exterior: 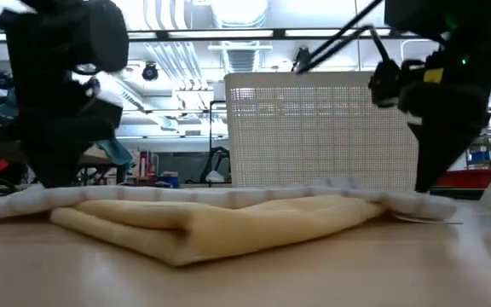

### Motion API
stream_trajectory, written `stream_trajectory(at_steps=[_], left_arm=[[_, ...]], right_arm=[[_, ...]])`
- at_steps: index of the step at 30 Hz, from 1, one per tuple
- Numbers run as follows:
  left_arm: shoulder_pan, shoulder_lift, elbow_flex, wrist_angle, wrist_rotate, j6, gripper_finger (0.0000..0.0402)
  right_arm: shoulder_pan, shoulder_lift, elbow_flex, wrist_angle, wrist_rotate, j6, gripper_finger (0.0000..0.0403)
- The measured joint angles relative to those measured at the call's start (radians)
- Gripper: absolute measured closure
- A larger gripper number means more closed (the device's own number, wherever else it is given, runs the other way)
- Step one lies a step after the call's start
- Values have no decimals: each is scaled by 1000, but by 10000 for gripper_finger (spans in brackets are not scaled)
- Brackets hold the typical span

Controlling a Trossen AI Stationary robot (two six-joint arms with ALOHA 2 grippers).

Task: Fold towel
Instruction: Fold the brown patterned towel

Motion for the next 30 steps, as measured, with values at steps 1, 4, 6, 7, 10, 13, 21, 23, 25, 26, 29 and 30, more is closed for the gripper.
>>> stream_trajectory(at_steps=[1, 4, 6, 7, 10, 13, 21, 23, 25, 26, 29, 30], left_arm=[[-3, -2, 9, -13, -11, -1, 326], [-8, -4, 30, -22, -19, 6, 326], [-10, -8, 53, -11, -30, 25, 326], [-14, -10, 63, -18, -40, 39, 326], [-34, -21, 114, -12, -112, 111, 326], [-75, -50, 166, -10, -218, 222, 326], [-187, -158, 176, 63, -505, 354, 326], [-190, -189, 135, 105, -511, 353, 326], [-190, -217, 72, 165, -512, 354, 326], [-190, -228, 37, 199, -512, 354, 326], [-190, -258, -71, 340, -511, 355, 326], [-190, -267, -103, 378, -512, 358, 326]], right_arm=[[3, -14, 0, 0, 18, -1, 402], [9, -52, 0, 2, 102, -2, 401], [11, -69, 0, -3, 148, -13, 402], [11, -75, 0, 3, 165, -28, 402], [11, -93, 0, 11, 186, -73, 402], [22, -115, 0, 49, 189, -145, 402], [29, -217, -88, 242, 189, -212, 403], [14, -256, -125, 220, 189, -169, 403], [1, -293, -169, 226, 187, -121, 403], [-5, -313, -195, 232, 182, -92, 403], [-26, -351, -264, 271, 166, 28, 403], [-32, -356, -283, 285, 162, 68, 403]])
